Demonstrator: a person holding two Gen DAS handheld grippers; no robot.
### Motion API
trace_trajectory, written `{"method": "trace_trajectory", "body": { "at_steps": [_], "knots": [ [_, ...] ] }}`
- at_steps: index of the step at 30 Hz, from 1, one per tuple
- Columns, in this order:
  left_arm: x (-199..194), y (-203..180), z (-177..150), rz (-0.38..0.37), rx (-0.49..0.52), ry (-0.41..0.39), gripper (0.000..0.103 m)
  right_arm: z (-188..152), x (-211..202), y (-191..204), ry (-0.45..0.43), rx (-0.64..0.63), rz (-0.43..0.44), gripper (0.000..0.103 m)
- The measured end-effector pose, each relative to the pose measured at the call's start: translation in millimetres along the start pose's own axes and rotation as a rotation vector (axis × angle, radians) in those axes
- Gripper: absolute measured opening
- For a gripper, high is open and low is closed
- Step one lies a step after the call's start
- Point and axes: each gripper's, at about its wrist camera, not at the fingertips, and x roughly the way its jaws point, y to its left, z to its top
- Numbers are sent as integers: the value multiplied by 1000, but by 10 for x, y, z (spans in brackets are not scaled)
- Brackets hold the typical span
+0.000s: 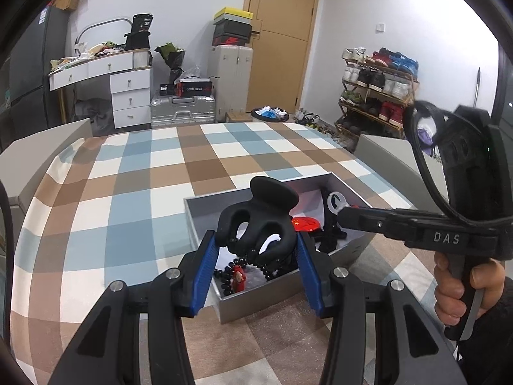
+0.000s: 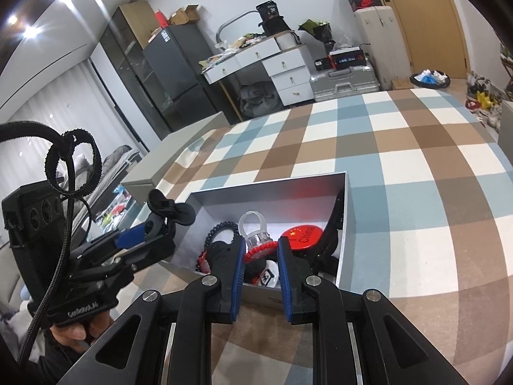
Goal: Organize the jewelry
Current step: 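Carry the black holder in the left gripper and clear ring in the right gripper over the box, then drop the clear ring with the right gripper while the left gripper releases the holder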
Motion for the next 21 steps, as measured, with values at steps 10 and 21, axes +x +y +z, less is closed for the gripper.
{"method": "trace_trajectory", "body": {
  "at_steps": [10,21],
  "knots": [
    [51,10,-19,25,21,16,43,-14,29,34,29,6,36,19],
    [68,-27,-34,33,27,20,43,-16,35,27,24,15,29,20]
  ]
}}
